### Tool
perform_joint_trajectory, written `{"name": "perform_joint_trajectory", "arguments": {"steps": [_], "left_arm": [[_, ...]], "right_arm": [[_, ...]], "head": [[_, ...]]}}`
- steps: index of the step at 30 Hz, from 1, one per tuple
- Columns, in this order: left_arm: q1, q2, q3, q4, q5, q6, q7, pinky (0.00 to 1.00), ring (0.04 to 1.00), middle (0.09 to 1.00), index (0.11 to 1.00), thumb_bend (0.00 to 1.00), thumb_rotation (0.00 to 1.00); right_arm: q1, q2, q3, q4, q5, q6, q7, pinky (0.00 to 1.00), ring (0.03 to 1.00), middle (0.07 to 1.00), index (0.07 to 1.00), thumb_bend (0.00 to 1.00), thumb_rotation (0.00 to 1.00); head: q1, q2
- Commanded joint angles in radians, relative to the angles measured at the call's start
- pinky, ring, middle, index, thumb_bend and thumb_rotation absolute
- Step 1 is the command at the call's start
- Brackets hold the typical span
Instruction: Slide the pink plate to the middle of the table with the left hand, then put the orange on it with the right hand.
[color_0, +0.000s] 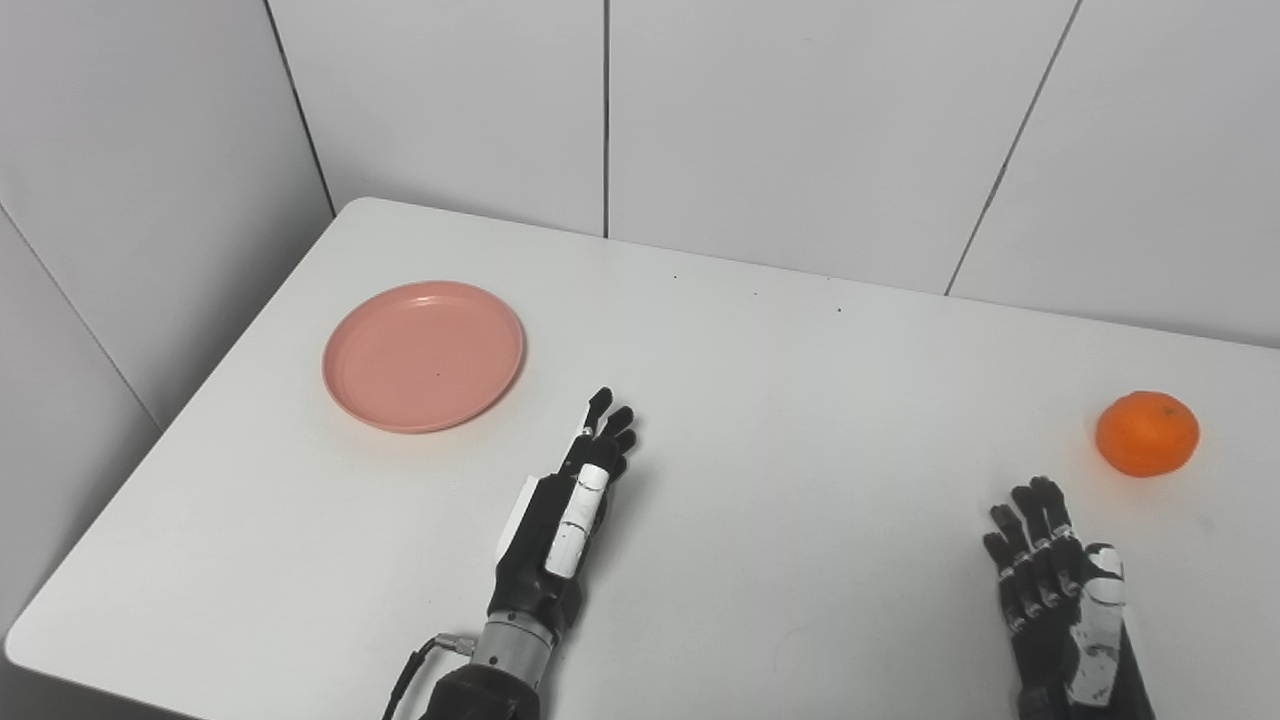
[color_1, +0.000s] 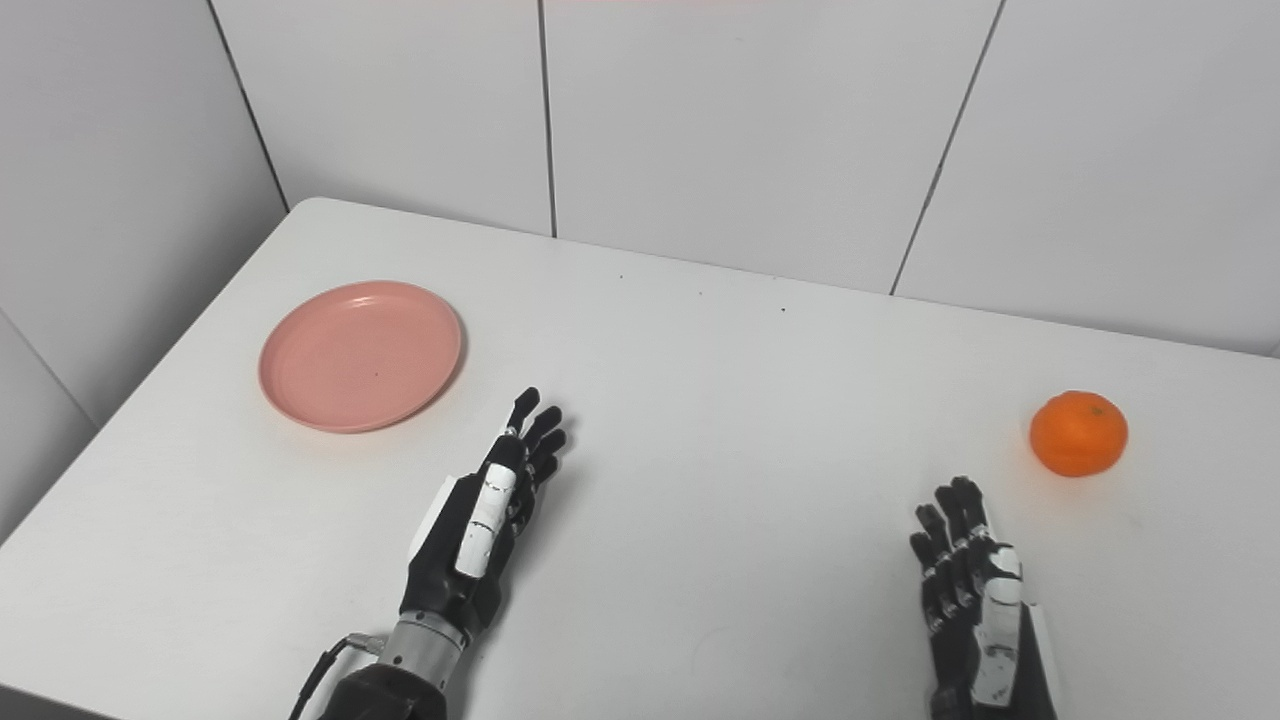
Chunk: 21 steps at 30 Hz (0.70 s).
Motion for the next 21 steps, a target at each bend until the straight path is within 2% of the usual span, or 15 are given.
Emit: {"name": "perform_joint_trajectory", "arguments": {"steps": [1, 10, 17, 21], "left_arm": [[0.008, -0.002, -0.002, -0.018, -0.014, -0.027, -0.002, 1.0, 0.98, 0.982, 1.0, 0.8, 0.93], [-0.006, 0.021, -0.003, -0.006, -0.016, -0.002, -0.01, 1.0, 0.989, 0.98, 1.0, 0.8, 0.95], [-0.012, 0.033, -0.007, -0.019, -0.01, 0.045, -0.014, 1.0, 0.998, 0.988, 1.0, 0.77, 0.98], [-0.014, 0.038, -0.01, -0.005, 0.003, 0.024, -0.015, 1.0, 0.996, 0.984, 1.0, 0.79, 0.96]], "right_arm": [[-0.007, -0.002, -0.006, 0.006, 0.011, -0.034, 0.012, 1.0, 0.966, 0.978, 0.965, 0.78, 1.0], [-0.008, 0.001, 0.0, 0.01, 0.011, -0.043, 0.014, 1.0, 0.963, 0.976, 0.964, 0.77, 1.0], [-0.006, 0.001, 0.002, 0.008, 0.009, -0.045, 0.013, 1.0, 0.961, 0.973, 0.962, 0.78, 1.0], [-0.007, -0.001, 0.001, 0.02, 0.008, -0.055, 0.018, 1.0, 0.957, 0.973, 0.963, 0.78, 1.0]], "head": [[0.001, 0.001], [0.002, 0.001], [-0.001, 0.001], [0.011, -0.014]]}}
